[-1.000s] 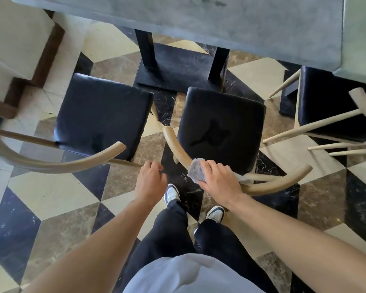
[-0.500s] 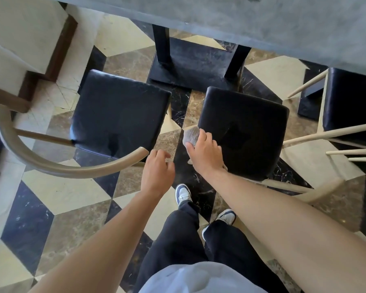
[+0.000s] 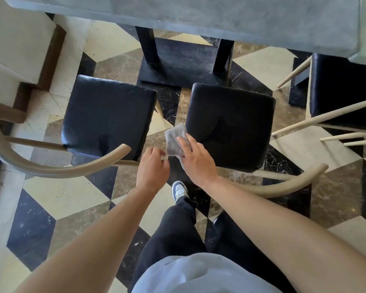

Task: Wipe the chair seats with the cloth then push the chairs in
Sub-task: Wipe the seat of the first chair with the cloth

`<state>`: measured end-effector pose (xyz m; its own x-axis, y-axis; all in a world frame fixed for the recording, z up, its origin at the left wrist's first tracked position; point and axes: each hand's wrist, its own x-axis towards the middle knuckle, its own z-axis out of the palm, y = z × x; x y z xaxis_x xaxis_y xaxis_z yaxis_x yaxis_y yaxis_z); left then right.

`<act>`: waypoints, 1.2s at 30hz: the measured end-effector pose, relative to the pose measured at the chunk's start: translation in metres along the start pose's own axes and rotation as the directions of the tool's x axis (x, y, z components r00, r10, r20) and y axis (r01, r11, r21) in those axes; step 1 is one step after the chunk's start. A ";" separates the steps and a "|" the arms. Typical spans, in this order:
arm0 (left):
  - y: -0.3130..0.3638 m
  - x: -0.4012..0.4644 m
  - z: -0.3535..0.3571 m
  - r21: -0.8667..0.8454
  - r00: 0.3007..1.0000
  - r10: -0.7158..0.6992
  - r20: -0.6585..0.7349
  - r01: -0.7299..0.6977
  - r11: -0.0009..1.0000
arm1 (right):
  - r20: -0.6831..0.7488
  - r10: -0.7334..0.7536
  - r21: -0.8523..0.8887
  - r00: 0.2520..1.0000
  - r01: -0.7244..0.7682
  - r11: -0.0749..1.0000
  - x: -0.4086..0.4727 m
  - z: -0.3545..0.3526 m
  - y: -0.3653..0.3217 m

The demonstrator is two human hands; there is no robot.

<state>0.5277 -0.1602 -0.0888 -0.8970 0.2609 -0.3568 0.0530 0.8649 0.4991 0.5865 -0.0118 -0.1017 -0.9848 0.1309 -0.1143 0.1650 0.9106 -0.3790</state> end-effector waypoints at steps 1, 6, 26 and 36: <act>0.008 -0.003 0.002 0.009 1.000 0.015 0.006 -0.015 1.000 | 0.027 0.002 -0.005 1.000 -0.002 1.000 -0.009 -0.001 0.004; 0.057 -0.021 0.021 0.091 0.997 0.083 0.008 -0.083 0.992 | 0.165 -0.056 -0.035 0.985 0.062 0.997 -0.057 -0.023 0.034; 0.237 -0.104 0.151 0.081 0.991 0.113 0.072 -0.119 0.990 | 0.088 -0.089 -0.145 0.992 0.102 0.984 -0.165 -0.125 0.327; 0.237 -0.038 0.167 0.017 0.994 0.047 0.099 -0.049 0.999 | 0.492 0.529 0.333 0.691 -0.711 0.619 -0.097 -0.137 0.372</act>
<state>0.6471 0.1067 -0.0886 -0.8457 0.3421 -0.4095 0.1040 0.8584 0.5023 0.7356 0.3680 -0.1064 -0.5666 0.3792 -0.7316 0.8206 0.3401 -0.4593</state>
